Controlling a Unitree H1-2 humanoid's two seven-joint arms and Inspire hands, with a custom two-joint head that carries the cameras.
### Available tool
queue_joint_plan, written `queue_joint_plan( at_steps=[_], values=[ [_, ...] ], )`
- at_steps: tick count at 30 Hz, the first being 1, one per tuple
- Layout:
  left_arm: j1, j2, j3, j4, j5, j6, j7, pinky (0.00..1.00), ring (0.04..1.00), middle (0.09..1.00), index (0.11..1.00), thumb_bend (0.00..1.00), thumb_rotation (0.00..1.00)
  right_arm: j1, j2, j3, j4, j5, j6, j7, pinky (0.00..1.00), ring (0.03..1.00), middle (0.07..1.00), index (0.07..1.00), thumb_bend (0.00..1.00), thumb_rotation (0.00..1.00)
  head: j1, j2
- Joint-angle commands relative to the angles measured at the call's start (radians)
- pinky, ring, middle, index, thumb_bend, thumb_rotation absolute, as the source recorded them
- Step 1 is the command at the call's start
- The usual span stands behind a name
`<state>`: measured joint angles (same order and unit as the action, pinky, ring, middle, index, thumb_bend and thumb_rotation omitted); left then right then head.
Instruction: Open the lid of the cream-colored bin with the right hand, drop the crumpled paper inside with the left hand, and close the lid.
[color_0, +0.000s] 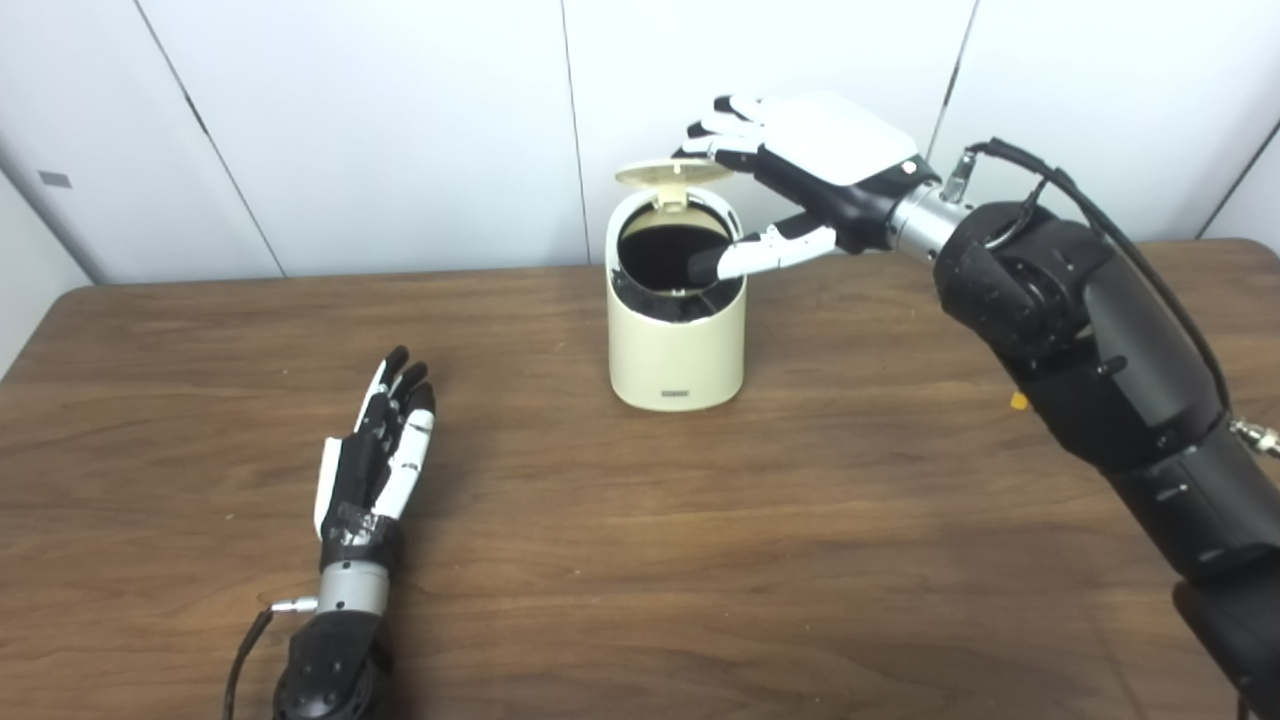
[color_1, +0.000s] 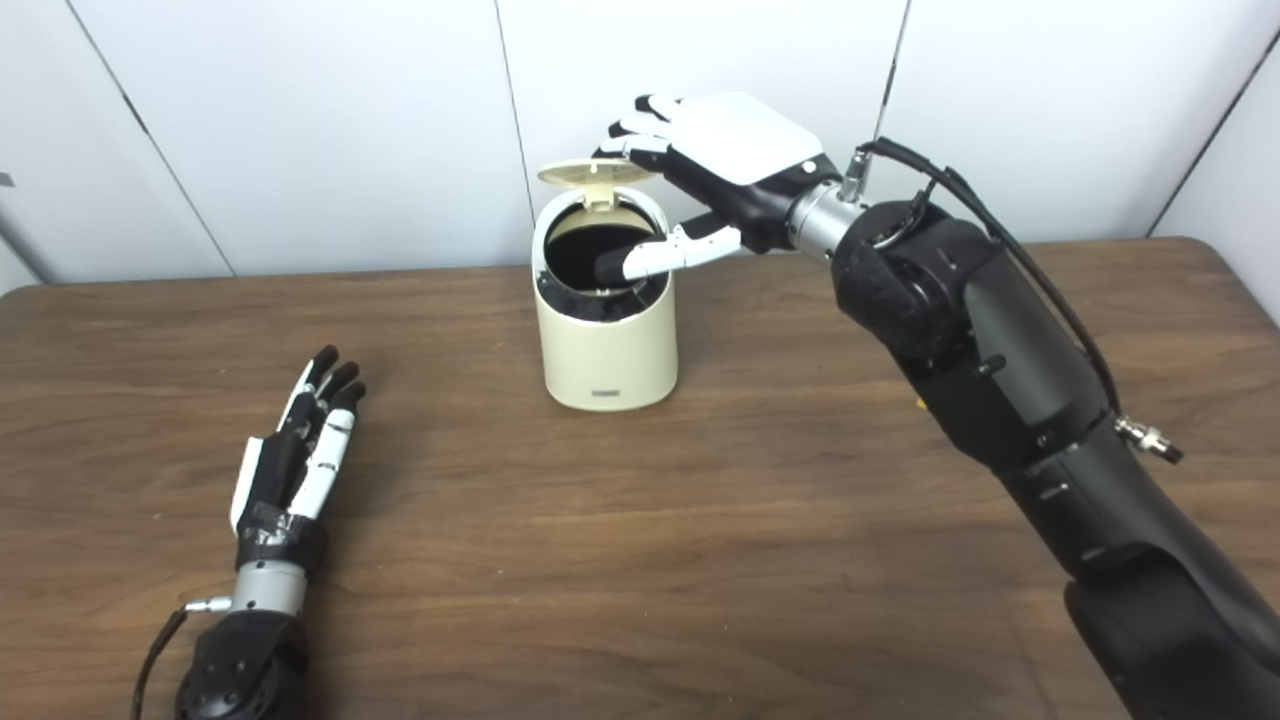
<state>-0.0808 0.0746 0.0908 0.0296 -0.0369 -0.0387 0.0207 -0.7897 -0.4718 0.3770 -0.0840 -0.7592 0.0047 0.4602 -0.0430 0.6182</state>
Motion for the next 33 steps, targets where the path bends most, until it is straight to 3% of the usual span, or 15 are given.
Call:
queue_joint_plan(
  at_steps=[1,14,25,33],
  values=[
    [0.008,-0.008,-0.006,0.013,0.005,0.001,0.002,0.97,0.918,0.927,0.971,0.29,0.59,-0.033,-0.017,-0.018,-0.040,-0.010,-0.015,0.002,0.97,1.000,0.933,0.861,0.65,1.00,-0.001,0.001],
    [0.009,-0.006,-0.005,-0.013,0.011,0.028,0.006,0.98,0.935,0.932,0.973,0.23,0.54,0.012,-0.010,-0.017,-0.063,-0.040,-0.050,0.031,0.97,1.000,0.910,0.866,0.65,1.00,0.001,0.016],
    [0.010,-0.011,-0.007,-0.022,0.023,0.025,0.015,0.97,0.926,0.923,0.968,0.25,0.57,0.034,0.008,-0.012,-0.051,-0.030,-0.063,0.063,0.96,1.000,0.905,0.870,0.64,1.00,0.011,0.027],
    [0.005,-0.020,0.000,-0.015,0.004,0.022,0.011,0.97,0.917,0.919,0.965,0.26,0.52,0.053,0.013,0.001,-0.054,-0.043,-0.067,0.072,0.96,1.000,0.913,0.868,0.65,1.00,0.015,0.028]
  ],
)
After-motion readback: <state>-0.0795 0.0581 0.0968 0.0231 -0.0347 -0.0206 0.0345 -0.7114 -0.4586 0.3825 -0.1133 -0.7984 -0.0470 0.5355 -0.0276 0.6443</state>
